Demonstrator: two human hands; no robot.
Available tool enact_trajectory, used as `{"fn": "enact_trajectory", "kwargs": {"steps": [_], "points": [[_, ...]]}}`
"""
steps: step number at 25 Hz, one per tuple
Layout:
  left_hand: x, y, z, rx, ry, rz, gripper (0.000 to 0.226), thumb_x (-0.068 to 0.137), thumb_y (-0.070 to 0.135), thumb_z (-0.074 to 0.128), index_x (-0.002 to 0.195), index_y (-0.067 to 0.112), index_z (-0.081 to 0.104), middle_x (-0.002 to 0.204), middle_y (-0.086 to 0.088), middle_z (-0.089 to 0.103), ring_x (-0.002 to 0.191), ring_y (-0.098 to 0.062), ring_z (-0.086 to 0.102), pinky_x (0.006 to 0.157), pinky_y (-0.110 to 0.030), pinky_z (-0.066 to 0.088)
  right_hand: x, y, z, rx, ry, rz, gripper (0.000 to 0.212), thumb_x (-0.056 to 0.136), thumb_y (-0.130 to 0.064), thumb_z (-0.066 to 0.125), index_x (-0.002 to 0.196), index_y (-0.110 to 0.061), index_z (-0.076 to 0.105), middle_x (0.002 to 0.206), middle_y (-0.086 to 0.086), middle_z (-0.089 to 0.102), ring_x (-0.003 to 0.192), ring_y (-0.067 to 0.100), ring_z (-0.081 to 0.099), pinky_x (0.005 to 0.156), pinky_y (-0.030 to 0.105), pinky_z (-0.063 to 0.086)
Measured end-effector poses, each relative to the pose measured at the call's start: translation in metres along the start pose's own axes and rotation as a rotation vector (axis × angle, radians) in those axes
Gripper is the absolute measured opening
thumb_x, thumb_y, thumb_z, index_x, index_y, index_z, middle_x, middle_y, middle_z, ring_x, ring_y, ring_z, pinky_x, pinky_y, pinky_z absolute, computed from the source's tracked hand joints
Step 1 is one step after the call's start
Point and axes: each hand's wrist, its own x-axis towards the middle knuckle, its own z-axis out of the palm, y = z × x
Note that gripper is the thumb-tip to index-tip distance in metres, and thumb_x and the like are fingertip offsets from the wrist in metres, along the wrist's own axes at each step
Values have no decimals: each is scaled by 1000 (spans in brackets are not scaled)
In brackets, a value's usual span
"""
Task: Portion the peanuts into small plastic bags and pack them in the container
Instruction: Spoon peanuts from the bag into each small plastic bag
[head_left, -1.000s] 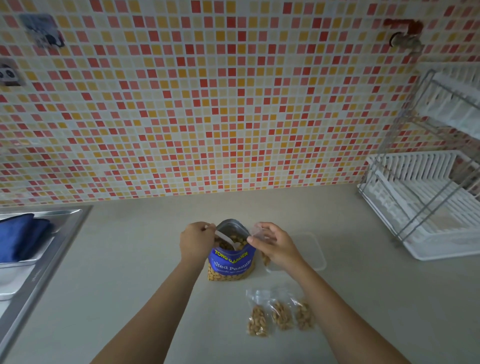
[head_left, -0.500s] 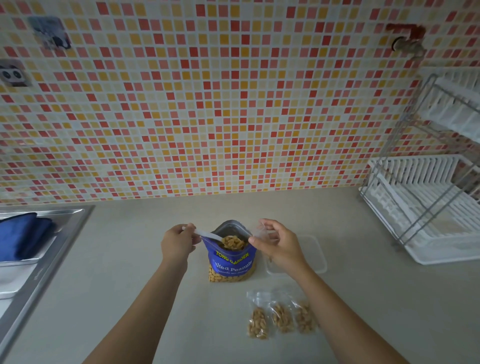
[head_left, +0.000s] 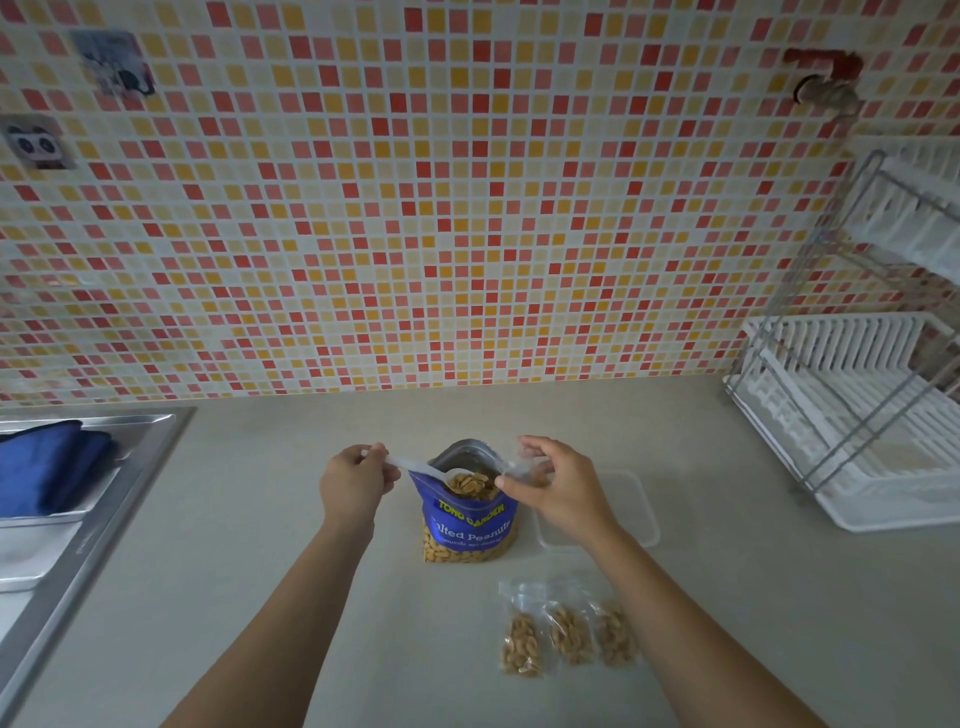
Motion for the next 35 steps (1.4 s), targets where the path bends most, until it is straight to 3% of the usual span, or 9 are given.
{"fn": "enact_trajectory", "kwargs": {"steps": [5, 14, 17, 21, 23, 26, 28, 32, 35], "points": [[4, 1, 0, -91, 17, -113, 24, 93, 15, 49, 105, -2, 61, 71, -9, 61, 66, -15, 59, 74, -31, 50, -1, 1, -2, -58, -5, -4, 67, 66, -41, 79, 125, -21, 53, 117, -9, 60, 88, 1, 57, 70, 9, 43], [4, 39, -5, -176, 24, -22, 24, 93, 17, 49, 106, 2, 62, 72, -7, 61, 67, -15, 58, 69, -26, 52, 3, -12, 17, -154, -7, -78, 63, 64, -43, 78, 119, -22, 57, 109, -5, 63, 92, 10, 59, 81, 29, 52], [-22, 59, -2, 15, -41, 312, 22, 93, 22, 49, 96, 7, 63, 68, -2, 63, 67, -13, 61, 74, -33, 53, 2, -21, 26, 5, 45, -47, 59, 66, -41, 78, 118, -24, 57, 106, -9, 62, 87, 6, 60, 79, 25, 52], [-56, 74, -10, 383, -199, 1210, 20, 91, 22, 51, 84, 7, 63, 71, 1, 67, 67, -7, 57, 61, -4, 38, 3, -28, 33, 209, 116, 6, 52, 68, -37, 78, 114, -25, 58, 104, -12, 64, 84, -3, 61, 67, 8, 48], [-55, 76, -15, 335, -112, 1394, 21, 89, 20, 51, 82, 5, 64, 73, 1, 66, 68, -11, 56, 61, -6, 39, 3, -29, 33, 247, 131, 0, 50, 68, -36, 79, 112, -26, 59, 102, -15, 63, 85, -3, 61, 66, 6, 46], [-44, 73, -15, -68, 19, 824, 18, 90, 28, 52, 83, 16, 62, 67, 2, 63, 65, -11, 61, 64, -25, 48, -1, -24, 27, 287, 158, -6, 49, 66, -35, 81, 110, -27, 60, 99, -15, 63, 84, -4, 62, 72, 13, 50], [-36, 51, -8, -10, -6, 553, 16, 91, 27, 52, 83, 17, 62, 66, 2, 63, 67, -14, 63, 68, -34, 49, -6, -19, 21, 245, 192, -27, 43, 65, -38, 81, 103, -30, 61, 93, -15, 66, 83, -6, 61, 70, 10, 49], [-25, 3, 1, 354, -164, 384, 28, 90, 30, 56, 111, 12, 63, 87, 0, 64, 80, -20, 60, 73, -27, 43, -13, -13, 11, 226, 267, -46, 29, 63, -37, 82, 79, -26, 60, 75, -9, 69, 71, 3, 64, 68, 22, 53], [-39, -12, -6, 353, 7, 437, 40, 89, 27, 58, 126, 13, 50, 112, -1, 54, 88, -12, 53, 77, -23, 43, -19, -8, 8, 241, 266, -40, 28, 62, -36, 83, 73, -22, 61, 67, -4, 68, 62, 9, 65, 63, 26, 55]]}}
